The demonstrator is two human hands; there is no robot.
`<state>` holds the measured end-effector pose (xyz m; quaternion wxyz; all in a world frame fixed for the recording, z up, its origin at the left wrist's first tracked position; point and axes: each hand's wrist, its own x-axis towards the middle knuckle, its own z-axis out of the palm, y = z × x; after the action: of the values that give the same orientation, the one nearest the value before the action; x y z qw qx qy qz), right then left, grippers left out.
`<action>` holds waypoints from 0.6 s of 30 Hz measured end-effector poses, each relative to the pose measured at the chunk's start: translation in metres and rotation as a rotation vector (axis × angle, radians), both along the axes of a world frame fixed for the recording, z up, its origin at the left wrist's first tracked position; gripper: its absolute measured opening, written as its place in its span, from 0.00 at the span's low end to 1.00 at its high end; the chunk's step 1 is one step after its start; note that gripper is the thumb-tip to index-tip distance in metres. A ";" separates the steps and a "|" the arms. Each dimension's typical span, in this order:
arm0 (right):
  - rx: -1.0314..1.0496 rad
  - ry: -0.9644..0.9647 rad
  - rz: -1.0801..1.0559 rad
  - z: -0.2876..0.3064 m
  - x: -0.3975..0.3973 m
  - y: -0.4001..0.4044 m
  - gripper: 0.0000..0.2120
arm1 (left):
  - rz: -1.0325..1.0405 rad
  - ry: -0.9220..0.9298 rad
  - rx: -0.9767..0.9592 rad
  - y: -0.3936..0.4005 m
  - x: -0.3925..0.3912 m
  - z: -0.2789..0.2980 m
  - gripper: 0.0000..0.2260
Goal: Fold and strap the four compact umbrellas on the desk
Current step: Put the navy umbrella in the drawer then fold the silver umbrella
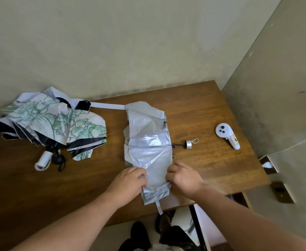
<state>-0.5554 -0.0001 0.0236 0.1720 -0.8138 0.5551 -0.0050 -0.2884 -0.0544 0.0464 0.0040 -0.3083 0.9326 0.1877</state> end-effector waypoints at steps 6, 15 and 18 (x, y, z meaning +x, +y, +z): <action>0.085 0.054 0.056 -0.032 0.005 0.009 0.05 | 0.001 -0.126 0.039 0.004 -0.002 -0.019 0.09; 0.191 0.174 0.138 -0.036 0.009 0.008 0.09 | -0.129 -0.171 0.069 0.018 -0.006 -0.031 0.19; 0.291 0.226 0.143 -0.021 0.018 -0.001 0.11 | -0.093 -0.244 0.230 0.022 -0.024 -0.029 0.18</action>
<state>-0.5371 -0.0007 0.0025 0.2242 -0.8131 0.5066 0.1788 -0.3121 -0.0329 0.0178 0.1611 -0.2829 0.9107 0.2541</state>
